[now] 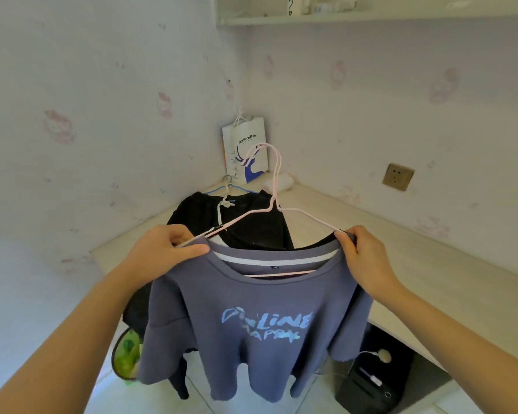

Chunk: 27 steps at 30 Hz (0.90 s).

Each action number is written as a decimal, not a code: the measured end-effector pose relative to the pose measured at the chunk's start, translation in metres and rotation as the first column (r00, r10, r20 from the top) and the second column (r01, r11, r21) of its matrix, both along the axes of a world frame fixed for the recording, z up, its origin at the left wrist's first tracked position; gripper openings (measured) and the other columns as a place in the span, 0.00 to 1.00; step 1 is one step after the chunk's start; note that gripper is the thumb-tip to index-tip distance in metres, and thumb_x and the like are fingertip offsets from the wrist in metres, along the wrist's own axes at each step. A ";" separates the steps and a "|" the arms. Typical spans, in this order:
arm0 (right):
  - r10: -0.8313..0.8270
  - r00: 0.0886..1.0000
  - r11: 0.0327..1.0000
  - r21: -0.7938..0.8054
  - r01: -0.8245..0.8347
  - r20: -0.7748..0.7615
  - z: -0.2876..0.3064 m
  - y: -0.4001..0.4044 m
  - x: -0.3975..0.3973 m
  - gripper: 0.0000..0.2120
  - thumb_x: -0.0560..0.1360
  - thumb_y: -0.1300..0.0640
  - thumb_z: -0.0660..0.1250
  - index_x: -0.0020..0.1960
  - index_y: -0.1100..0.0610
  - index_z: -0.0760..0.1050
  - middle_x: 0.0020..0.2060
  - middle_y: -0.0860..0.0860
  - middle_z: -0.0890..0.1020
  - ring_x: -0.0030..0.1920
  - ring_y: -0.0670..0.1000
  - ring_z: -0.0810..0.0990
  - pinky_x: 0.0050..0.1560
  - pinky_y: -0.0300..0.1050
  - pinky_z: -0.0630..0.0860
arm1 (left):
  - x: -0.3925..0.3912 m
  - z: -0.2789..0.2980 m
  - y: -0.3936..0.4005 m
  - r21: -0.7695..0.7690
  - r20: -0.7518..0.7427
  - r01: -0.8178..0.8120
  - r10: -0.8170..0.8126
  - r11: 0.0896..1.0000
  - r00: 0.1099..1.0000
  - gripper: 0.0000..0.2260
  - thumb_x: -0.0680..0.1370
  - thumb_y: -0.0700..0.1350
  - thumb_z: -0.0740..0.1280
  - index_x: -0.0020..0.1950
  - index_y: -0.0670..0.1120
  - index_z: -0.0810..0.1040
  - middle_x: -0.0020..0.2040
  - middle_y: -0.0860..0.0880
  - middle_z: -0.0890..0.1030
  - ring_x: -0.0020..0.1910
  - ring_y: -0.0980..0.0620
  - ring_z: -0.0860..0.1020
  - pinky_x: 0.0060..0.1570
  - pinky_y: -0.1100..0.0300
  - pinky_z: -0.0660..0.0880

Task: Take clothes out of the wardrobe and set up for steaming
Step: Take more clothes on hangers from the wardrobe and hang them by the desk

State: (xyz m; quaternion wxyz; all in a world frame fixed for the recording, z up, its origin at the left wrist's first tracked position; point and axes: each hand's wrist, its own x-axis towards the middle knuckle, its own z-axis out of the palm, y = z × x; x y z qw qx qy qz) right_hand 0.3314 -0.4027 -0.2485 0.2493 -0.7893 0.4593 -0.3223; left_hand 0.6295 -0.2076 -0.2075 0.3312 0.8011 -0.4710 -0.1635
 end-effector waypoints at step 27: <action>-0.042 0.986 0.989 0.131 0.064 -0.161 -0.018 -0.220 0.261 0.21 0.79 0.45 0.59 0.39 0.62 0.75 0.31 0.50 0.75 0.32 0.47 0.71 0.31 0.41 0.65 | 0.243 -0.085 -0.158 0.006 -0.739 -0.172 0.120 0.985 0.663 0.17 0.73 0.40 0.73 0.61 0.47 0.78 0.54 0.49 0.84 0.52 0.50 0.83 0.53 0.53 0.78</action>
